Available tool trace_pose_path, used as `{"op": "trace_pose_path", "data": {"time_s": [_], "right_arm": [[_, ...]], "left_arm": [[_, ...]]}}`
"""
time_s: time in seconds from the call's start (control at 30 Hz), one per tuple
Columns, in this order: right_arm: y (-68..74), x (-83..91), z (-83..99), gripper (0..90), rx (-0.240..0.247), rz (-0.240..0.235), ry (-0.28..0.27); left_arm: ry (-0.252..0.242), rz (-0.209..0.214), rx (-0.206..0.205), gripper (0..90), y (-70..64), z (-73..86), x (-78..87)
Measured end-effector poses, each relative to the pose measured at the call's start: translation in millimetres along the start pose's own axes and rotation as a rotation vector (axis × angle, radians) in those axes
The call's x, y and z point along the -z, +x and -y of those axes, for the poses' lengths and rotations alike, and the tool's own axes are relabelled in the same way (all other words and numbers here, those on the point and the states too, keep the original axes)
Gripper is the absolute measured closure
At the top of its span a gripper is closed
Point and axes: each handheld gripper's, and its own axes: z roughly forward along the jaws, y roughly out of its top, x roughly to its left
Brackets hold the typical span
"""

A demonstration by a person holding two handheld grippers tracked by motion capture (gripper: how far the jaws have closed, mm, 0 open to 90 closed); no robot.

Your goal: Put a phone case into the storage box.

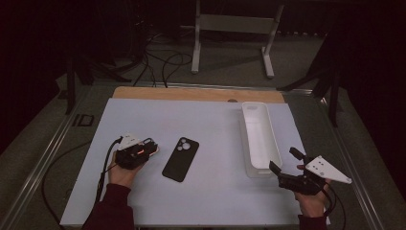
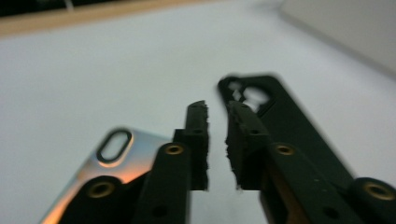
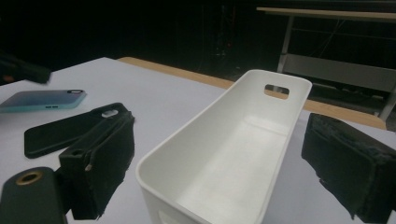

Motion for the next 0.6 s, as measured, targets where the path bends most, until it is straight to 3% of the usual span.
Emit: {"op": "trace_pose_path", "data": {"time_s": [0.03,0.07,0.2,0.27,0.4,0.5,0.57,0.6], "right_arm": [[0.6,-0.4,0.1,9.1,0.0,-0.002,0.001],[2.0,-1.6,0.2,9.1,0.0,-0.007,0.003],[2.5,-2.5,0.5,9.1,0.001,-0.009,0.004],[2.1,-2.5,0.9,9.1,-0.002,-0.009,0.003],[1.7,-1.9,0.6,9.0,-0.003,-0.007,0.0],[1.7,-1.5,0.4,9.1,-0.003,-0.006,-0.001],[1.2,-1.1,0.3,9.1,-0.005,-0.007,-0.005],[1.2,-1.1,0.3,9.1,-0.005,-0.007,-0.005]], "left_arm": [[-0.045,0.008,0.009,68.7,0.3,-2.8,15.0],[-0.059,0.007,0.008,59.7,0.5,-3.2,21.1],[-0.11,0.007,-0.003,55.5,0.9,-2.1,38.9],[-0.139,-0.007,-0.029,52.4,-1.0,0.4,51.2],[-0.137,-0.053,-0.051,31.5,-4.6,5.9,64.5],[-0.128,-0.086,-0.063,23.6,-3.5,9.9,72.5],[-0.114,-0.11,-0.064,7.7,-2.2,12.9,76.1],[-0.112,-0.113,-0.063,7.7,-1.5,14.6,77.7]]}}
